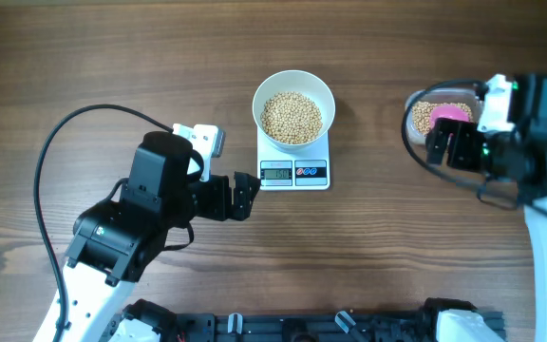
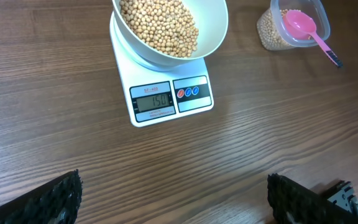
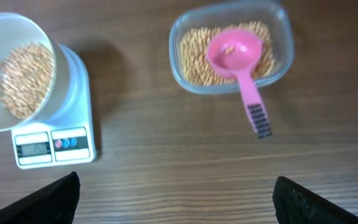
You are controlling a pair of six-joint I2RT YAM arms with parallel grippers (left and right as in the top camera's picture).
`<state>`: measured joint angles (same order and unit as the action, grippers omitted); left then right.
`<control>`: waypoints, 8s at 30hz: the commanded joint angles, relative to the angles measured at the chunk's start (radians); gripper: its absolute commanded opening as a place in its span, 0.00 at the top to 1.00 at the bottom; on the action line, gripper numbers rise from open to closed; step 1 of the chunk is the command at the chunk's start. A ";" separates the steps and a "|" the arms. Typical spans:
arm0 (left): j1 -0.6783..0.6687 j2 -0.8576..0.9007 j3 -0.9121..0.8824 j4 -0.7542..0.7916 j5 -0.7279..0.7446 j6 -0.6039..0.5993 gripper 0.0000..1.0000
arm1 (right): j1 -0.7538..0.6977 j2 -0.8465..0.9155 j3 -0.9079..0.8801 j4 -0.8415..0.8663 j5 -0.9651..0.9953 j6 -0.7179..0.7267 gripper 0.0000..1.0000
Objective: Scoop item into bowl and weigh 150g on scale
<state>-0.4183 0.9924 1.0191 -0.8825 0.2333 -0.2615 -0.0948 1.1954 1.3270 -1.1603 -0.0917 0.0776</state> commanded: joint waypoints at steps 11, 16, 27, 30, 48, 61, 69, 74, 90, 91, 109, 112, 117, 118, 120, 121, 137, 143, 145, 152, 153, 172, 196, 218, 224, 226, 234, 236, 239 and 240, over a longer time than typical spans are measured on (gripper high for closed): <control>-0.005 0.003 -0.005 0.000 0.009 -0.008 0.00 | 0.025 -0.602 -0.406 0.357 0.031 -0.021 0.00; -0.005 0.003 -0.005 0.000 0.009 -0.009 0.00 | 0.027 -0.816 -0.690 0.596 0.027 -0.023 0.01; -0.005 0.003 -0.005 0.000 0.009 -0.008 0.00 | 0.058 -1.104 -1.046 0.892 0.024 -0.023 0.00; -0.005 0.003 -0.005 0.000 0.009 -0.009 0.00 | 0.080 -1.153 -1.139 0.989 0.060 -0.025 0.00; -0.005 0.003 -0.005 0.000 0.009 -0.009 0.00 | 0.083 -1.184 -1.322 1.170 0.144 -0.105 0.00; -0.005 0.003 -0.005 0.000 0.009 -0.009 0.00 | 0.084 -1.192 -1.322 1.172 0.144 -0.103 0.00; -0.005 0.003 -0.005 0.000 0.009 -0.009 0.00 | 0.084 -1.192 -1.322 1.172 0.144 -0.103 0.00; -0.005 0.003 -0.005 0.000 0.009 -0.009 0.00 | 0.084 -1.192 -1.322 1.172 0.144 -0.103 0.00; -0.005 0.003 -0.005 0.000 0.009 -0.009 0.00 | 0.084 -1.192 -1.322 1.172 0.144 -0.103 0.00; -0.005 0.003 -0.005 0.000 0.009 -0.009 0.00 | 0.084 -1.192 -1.322 1.172 0.144 -0.103 0.00; -0.004 -0.126 -0.140 0.185 -0.184 -0.008 0.00 | 0.084 -1.192 -1.322 1.172 0.144 -0.103 0.00; -0.004 -0.270 -0.298 0.314 -0.401 -0.008 0.00 | 0.084 -1.192 -1.322 1.172 0.144 -0.103 0.00; 0.080 -0.526 -0.498 0.419 -0.414 -0.004 0.00 | 0.084 -1.192 -1.322 1.172 0.144 -0.103 0.00; 0.090 -0.567 -0.535 0.425 -0.401 0.003 0.00 | 0.084 -1.192 -1.322 1.172 0.144 -0.103 0.00; 0.092 -0.661 -0.628 0.490 -0.374 0.129 0.00 | 0.084 -1.192 -1.322 1.172 0.144 -0.103 0.00; 0.092 -0.693 -0.661 0.513 -0.372 0.154 0.00 | 0.084 -1.192 -1.322 1.172 0.144 -0.103 0.01; 0.256 -0.935 -1.014 0.833 -0.214 0.243 0.00 | 0.084 -1.192 -1.322 1.172 0.144 -0.103 0.00; 0.348 -0.937 -1.014 0.844 -0.196 0.258 0.00 | 0.084 -1.192 -1.322 1.172 0.144 -0.103 0.00; 0.361 -0.951 -1.014 0.817 -0.197 0.258 0.00 | 0.084 -1.192 -1.322 1.172 0.144 -0.103 0.00; 0.361 -0.990 -1.014 0.808 -0.207 0.258 0.00 | 0.084 -1.192 -1.322 1.172 0.144 -0.103 0.00; 0.361 -0.990 -1.014 0.808 -0.207 0.257 0.00 | 0.084 -1.192 -1.322 1.172 0.144 -0.103 0.00; 0.360 -0.990 -1.014 0.806 -0.198 0.247 0.00 | 0.084 -1.192 -1.322 1.172 0.144 -0.103 0.00; 0.416 -0.990 -1.014 0.805 -0.200 0.284 0.00 | 0.084 -1.192 -1.322 1.172 0.144 -0.103 0.00; 0.416 -0.990 -1.014 0.807 -0.200 0.284 0.00 | 0.084 -1.192 -1.322 1.172 0.144 -0.103 0.00; 0.416 -0.990 -1.014 0.807 -0.200 0.284 0.00 | 0.084 -1.192 -1.322 1.172 0.144 -0.103 0.00; 0.416 -0.990 -1.014 0.807 -0.200 0.284 0.00 | 0.084 -1.192 -1.322 1.172 0.144 -0.103 0.00; 0.416 -0.990 -1.014 0.807 -0.200 0.284 0.00 | 0.084 -1.191 -1.322 1.173 0.144 -0.103 0.00; 0.416 -0.990 -1.014 0.807 -0.200 0.284 0.00 | 0.084 -1.191 -1.322 1.172 0.144 -0.103 0.00; 0.416 -0.990 -1.014 0.807 -0.200 0.284 0.00 | 0.084 -1.184 -1.322 1.173 0.144 -0.103 0.00; 0.416 -0.990 -1.014 0.807 -0.200 0.284 0.00 | 0.084 -1.184 -1.322 1.173 0.144 -0.103 0.00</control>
<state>-0.0109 0.0139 0.0135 -0.0746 0.0357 0.0032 -0.0162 0.0154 0.0067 0.0082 0.0349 -0.0132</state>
